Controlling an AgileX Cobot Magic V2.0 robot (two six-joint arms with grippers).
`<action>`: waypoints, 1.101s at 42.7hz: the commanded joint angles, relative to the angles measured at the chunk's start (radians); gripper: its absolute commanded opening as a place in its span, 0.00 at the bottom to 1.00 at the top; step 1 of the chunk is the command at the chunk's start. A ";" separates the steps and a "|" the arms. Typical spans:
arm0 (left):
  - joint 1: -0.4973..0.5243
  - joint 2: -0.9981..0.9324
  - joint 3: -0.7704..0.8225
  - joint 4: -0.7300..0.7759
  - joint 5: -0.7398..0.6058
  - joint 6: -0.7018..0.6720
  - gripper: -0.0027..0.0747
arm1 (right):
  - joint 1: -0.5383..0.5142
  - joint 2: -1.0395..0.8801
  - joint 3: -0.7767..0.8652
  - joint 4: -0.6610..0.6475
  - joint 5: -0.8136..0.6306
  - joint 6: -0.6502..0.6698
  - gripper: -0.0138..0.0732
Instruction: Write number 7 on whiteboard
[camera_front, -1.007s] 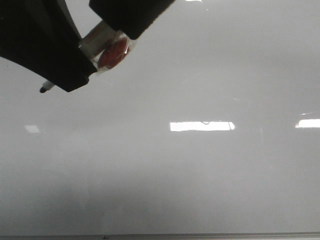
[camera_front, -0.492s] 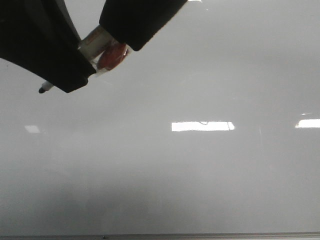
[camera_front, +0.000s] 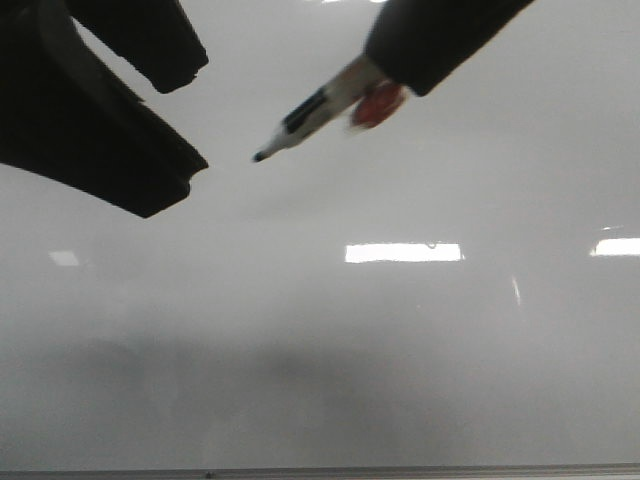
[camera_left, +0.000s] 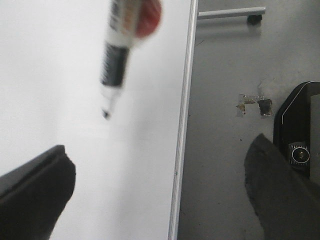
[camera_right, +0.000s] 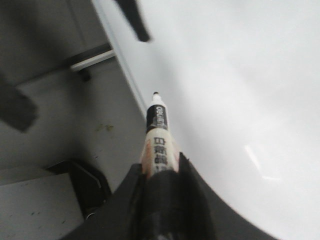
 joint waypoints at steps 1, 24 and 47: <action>-0.004 -0.027 -0.032 -0.022 -0.025 -0.015 0.83 | -0.107 -0.038 -0.014 0.024 -0.106 -0.010 0.09; -0.004 -0.158 0.054 -0.117 -0.084 -0.015 0.01 | -0.150 0.061 -0.070 0.160 -0.179 -0.010 0.09; -0.004 -0.236 0.120 -0.135 -0.099 -0.015 0.01 | -0.111 0.324 -0.294 0.238 -0.345 -0.010 0.09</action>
